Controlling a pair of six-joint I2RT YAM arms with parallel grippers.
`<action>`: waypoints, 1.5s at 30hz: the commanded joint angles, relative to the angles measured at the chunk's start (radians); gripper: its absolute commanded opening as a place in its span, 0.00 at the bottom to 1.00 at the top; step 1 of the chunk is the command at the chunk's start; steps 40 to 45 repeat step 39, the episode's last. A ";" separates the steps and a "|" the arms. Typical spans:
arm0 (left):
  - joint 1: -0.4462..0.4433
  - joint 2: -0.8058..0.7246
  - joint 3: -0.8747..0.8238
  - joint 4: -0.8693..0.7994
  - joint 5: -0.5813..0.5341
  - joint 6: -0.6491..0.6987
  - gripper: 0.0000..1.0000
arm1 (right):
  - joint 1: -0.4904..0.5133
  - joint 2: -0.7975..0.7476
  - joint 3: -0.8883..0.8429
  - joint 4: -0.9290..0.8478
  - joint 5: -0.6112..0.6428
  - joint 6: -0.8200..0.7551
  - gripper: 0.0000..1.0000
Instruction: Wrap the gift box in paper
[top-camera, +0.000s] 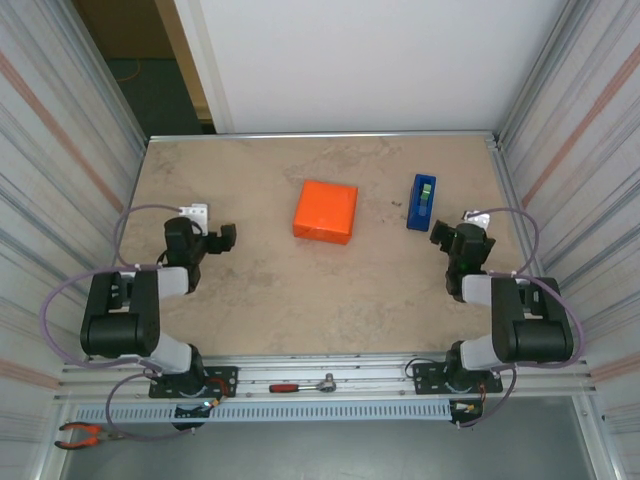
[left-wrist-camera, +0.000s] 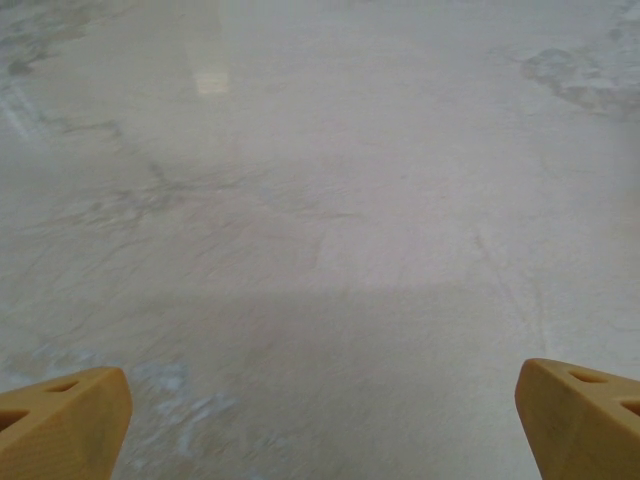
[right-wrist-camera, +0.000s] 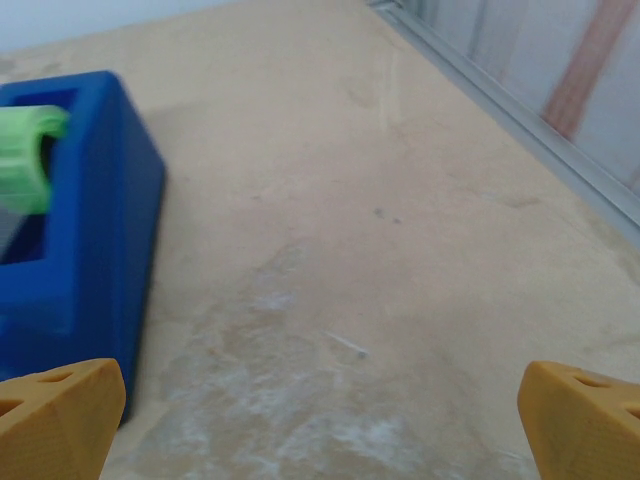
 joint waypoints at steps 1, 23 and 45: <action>-0.010 0.011 -0.014 0.088 0.030 0.042 0.99 | 0.012 0.031 0.014 0.086 -0.043 -0.077 0.99; -0.015 0.020 -0.029 0.124 0.013 0.041 0.99 | -0.015 0.104 0.045 0.096 -0.163 -0.091 0.99; -0.026 0.016 -0.037 0.131 -0.025 0.041 0.99 | -0.020 0.104 0.046 0.090 -0.179 -0.093 0.99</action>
